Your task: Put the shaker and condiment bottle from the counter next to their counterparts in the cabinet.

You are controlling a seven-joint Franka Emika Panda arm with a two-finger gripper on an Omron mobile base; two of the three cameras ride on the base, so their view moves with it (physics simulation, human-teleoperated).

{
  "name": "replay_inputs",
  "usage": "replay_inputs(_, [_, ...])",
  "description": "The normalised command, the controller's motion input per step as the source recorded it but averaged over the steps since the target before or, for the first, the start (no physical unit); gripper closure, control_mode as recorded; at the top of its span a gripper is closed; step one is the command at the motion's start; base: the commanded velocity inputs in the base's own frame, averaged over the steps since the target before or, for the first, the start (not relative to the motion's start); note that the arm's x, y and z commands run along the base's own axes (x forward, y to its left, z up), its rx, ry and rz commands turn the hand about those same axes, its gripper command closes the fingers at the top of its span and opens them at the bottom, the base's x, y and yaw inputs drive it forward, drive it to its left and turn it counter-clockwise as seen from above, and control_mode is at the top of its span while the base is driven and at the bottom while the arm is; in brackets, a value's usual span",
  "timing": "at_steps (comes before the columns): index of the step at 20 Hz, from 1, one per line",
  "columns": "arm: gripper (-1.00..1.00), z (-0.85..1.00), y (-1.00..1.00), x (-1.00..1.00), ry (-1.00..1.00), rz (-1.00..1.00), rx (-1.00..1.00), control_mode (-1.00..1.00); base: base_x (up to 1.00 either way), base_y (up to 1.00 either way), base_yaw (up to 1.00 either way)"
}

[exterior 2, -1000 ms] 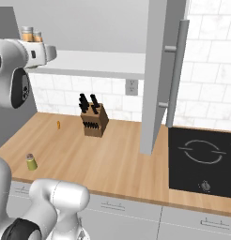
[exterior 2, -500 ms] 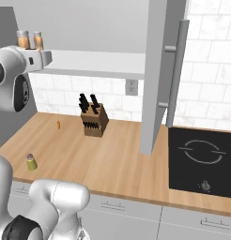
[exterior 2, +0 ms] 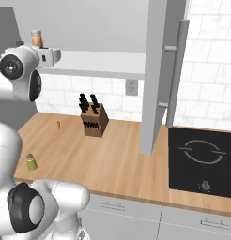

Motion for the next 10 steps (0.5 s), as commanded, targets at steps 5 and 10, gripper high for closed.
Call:
replay_inputs(5, [1.0,0.0,0.28,0.84,0.14,0.0,0.0,-1.0,0.0,0.0,0.0])
replay_inputs(10, [1.0,-0.13,0.2,0.26,0.1,0.0,0.0,-1.0,0.0,0.0,0.0])
